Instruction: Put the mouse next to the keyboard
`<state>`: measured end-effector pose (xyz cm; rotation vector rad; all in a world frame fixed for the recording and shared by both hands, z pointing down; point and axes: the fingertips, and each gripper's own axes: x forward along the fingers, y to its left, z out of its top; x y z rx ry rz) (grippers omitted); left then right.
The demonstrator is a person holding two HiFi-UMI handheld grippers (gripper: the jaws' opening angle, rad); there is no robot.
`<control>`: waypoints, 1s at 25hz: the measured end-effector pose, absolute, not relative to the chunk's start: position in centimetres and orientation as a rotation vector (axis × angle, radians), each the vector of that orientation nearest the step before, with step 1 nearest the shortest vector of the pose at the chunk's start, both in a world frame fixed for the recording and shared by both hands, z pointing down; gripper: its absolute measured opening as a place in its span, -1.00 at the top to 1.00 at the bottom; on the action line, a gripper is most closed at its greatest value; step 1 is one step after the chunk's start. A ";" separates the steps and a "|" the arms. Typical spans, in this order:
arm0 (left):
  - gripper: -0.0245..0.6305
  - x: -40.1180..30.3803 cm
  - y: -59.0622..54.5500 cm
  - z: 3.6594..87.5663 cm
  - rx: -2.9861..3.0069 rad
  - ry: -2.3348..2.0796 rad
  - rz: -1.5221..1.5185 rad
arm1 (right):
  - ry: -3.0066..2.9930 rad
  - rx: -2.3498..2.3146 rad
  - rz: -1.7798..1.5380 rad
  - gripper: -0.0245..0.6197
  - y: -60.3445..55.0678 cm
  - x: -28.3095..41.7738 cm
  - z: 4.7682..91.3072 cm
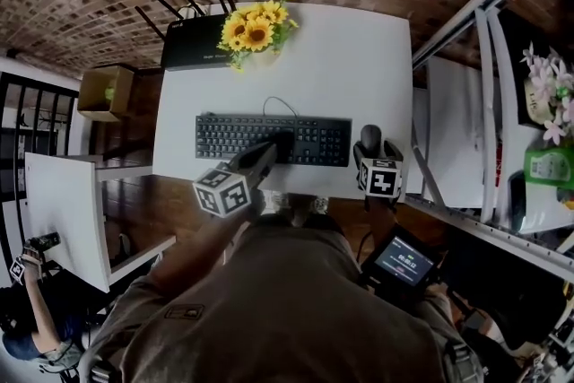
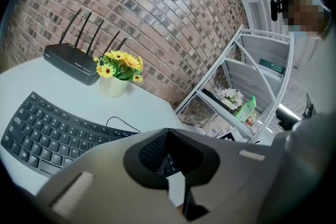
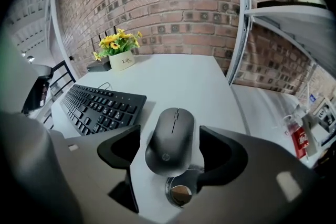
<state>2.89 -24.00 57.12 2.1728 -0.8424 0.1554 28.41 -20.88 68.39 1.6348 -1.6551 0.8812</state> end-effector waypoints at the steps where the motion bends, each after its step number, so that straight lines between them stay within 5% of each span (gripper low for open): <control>1: 0.93 2.8 -24.1 57.0 2.179 -0.835 0.149 | -1.662 1.653 0.864 -0.21 -21.0 28.4 67.6; 16: 0.93 0.2 -22.1 55.1 2.232 -0.795 0.017 | -2.066 1.771 0.796 0.83 -17.3 20.5 56.9; 25: 0.93 -1.7 -13.9 53.5 2.236 -1.011 -0.075 | -2.329 1.534 0.748 0.88 -11.4 16.3 54.8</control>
